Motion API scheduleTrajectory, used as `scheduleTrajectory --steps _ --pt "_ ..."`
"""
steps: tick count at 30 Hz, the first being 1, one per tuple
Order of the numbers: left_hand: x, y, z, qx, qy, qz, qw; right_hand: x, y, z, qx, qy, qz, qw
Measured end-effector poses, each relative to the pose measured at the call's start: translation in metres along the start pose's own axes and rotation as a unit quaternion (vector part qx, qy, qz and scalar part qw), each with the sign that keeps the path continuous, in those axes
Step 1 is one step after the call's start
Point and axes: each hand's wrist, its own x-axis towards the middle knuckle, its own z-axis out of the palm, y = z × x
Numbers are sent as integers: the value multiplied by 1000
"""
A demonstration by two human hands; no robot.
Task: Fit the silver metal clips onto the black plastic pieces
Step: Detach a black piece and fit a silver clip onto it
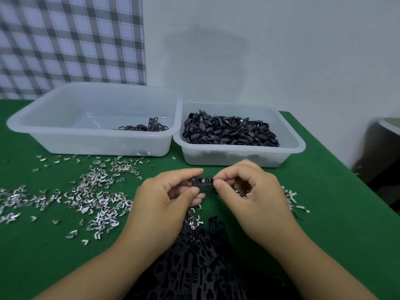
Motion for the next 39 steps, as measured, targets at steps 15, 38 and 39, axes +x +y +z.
scheduleTrajectory --steps 15,38,39 --pt "6 1 -3 -43 92 15 995 5 2 1 -66 -24 -58 996" --pt "6 -3 -4 -69 79 -34 994 0 1 0 -115 8 -128 985" --pt "6 -3 -4 -70 78 -35 994 0 0 1 -118 16 -137 983"
